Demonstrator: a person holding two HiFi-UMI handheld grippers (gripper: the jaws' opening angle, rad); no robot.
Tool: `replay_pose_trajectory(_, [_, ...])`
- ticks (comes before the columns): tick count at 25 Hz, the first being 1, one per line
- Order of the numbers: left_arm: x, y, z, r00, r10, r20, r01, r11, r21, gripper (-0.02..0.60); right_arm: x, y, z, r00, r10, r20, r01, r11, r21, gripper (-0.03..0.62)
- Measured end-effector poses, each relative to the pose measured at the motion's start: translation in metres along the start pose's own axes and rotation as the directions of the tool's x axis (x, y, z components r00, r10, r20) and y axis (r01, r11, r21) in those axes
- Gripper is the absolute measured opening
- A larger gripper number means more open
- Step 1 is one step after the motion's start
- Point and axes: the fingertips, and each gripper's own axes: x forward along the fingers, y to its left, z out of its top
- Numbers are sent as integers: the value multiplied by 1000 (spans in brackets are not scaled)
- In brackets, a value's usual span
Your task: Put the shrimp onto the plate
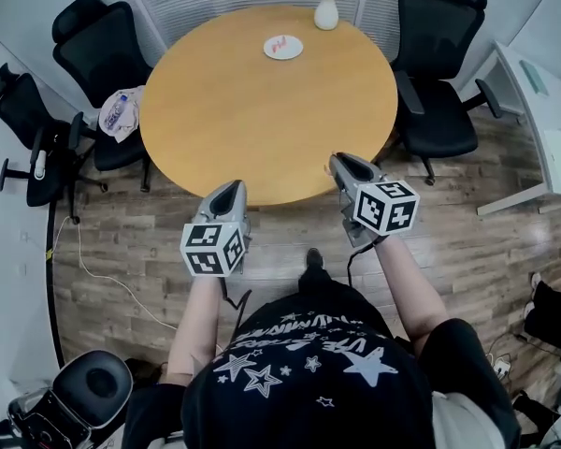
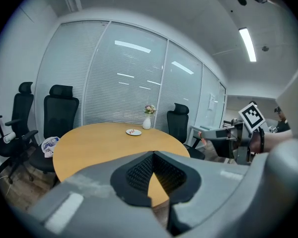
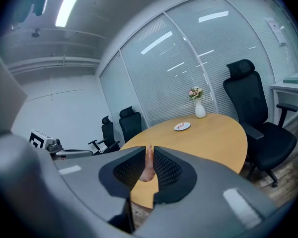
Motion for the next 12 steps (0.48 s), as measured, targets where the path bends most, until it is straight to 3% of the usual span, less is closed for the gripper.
replay_pose_trajectory(12, [82, -10, 40, 999, 48, 23, -48, 999, 12, 2, 39, -71, 48, 999, 51, -5, -51, 999, 1, 51])
